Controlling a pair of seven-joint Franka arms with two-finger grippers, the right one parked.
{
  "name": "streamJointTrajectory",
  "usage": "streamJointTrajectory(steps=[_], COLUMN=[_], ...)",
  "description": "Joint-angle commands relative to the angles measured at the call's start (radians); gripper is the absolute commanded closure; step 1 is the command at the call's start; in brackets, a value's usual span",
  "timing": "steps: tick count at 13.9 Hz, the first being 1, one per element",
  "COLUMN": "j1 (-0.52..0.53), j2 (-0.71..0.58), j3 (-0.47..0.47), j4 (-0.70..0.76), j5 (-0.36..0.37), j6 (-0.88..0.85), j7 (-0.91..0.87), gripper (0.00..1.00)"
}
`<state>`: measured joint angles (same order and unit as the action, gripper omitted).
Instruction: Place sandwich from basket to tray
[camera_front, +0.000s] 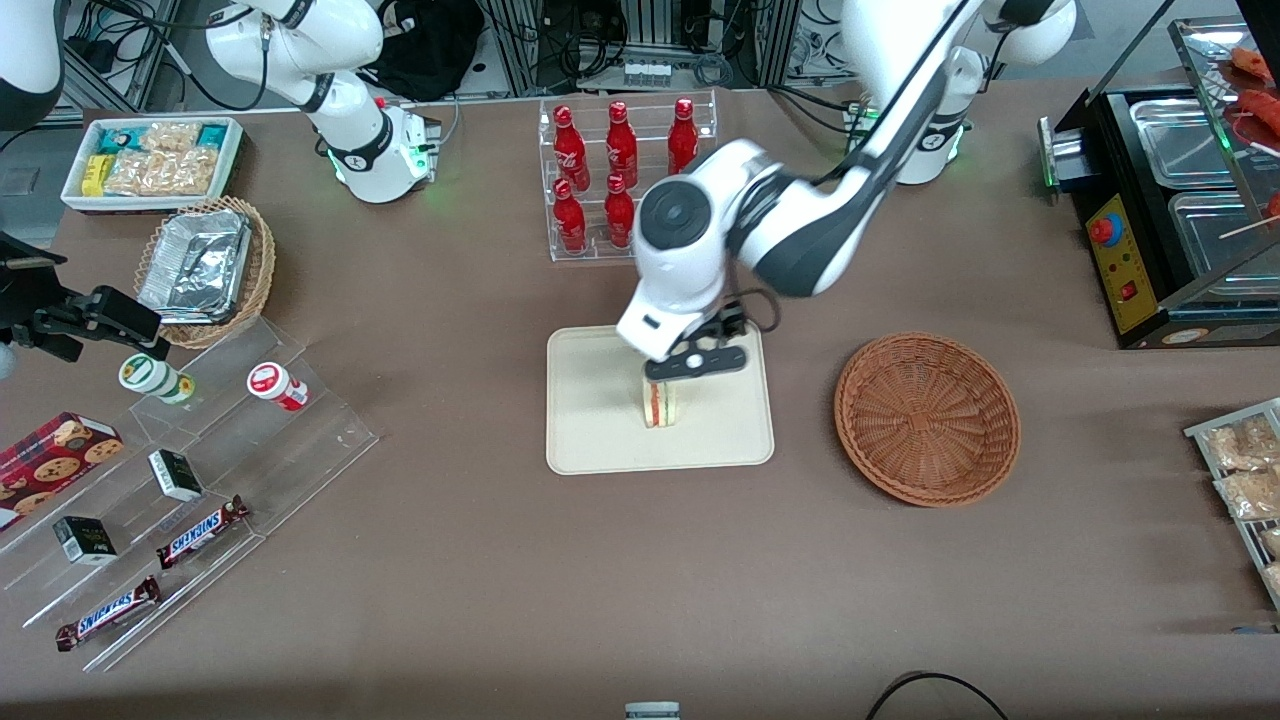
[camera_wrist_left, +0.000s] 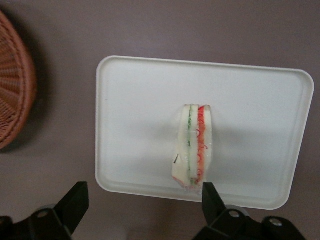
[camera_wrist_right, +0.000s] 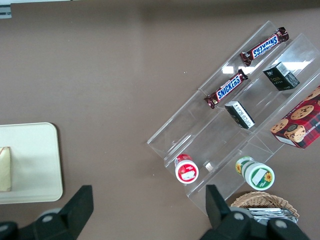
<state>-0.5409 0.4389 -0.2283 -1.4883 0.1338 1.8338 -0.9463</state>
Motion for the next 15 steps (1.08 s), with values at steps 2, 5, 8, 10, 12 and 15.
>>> streamJointTrajectory(steps=[2,5,8,10,12,15], j1=[0.094,0.211,0.321,0.384,0.441,0.51], j2=[-0.17,-0.261,-0.33,-0.389,-0.454,-0.5], j3=[0.0,0.0,-0.002,-0.002,0.0,0.003], j4=[-0.036,-0.038,-0.068,-0.113,-0.179,-0.208], j5=[-0.002,0.0,-0.025,-0.046,-0.056,-0.056], j6=[-0.149,-0.258,-0.306,-0.32,-0.321,-0.346], j7=[-0.017,0.062,0.219,0.321,0.424,0.556], gripper=[0.0,0.0,0.0,0.0,0.0,0.0])
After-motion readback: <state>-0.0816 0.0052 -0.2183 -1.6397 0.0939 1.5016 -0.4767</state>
